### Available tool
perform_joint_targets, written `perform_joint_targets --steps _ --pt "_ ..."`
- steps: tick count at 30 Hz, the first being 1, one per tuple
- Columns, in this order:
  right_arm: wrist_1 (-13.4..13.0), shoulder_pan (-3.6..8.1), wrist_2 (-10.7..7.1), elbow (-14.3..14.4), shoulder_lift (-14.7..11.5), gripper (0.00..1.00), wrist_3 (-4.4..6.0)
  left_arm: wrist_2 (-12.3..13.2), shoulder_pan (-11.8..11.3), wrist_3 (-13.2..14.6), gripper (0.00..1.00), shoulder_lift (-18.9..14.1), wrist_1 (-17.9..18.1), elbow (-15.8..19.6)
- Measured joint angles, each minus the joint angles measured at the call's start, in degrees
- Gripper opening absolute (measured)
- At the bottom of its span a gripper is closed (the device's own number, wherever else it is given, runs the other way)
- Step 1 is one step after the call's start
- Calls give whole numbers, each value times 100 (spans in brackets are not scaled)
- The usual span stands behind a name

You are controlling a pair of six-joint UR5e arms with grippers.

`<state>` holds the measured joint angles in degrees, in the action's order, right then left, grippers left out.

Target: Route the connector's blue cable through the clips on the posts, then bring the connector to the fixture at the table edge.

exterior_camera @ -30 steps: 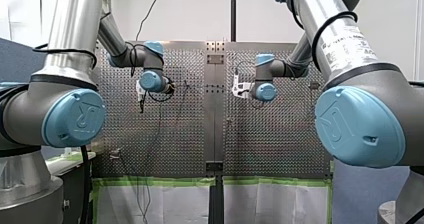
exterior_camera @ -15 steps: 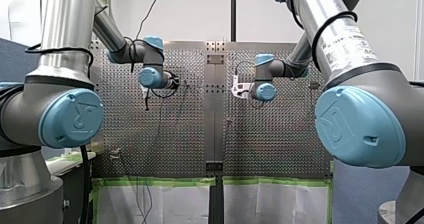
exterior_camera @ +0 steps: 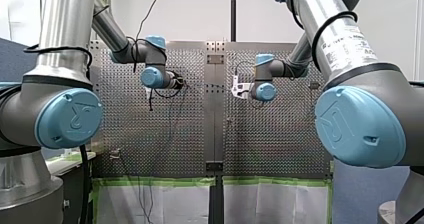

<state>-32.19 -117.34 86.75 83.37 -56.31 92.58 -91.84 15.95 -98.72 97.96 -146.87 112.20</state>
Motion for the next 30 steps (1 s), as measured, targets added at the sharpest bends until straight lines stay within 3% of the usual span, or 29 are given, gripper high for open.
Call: perform_joint_targets --steps 30 --pt "6 6 0 -3 0 0 24 -275 6 47 100 6 2 11"
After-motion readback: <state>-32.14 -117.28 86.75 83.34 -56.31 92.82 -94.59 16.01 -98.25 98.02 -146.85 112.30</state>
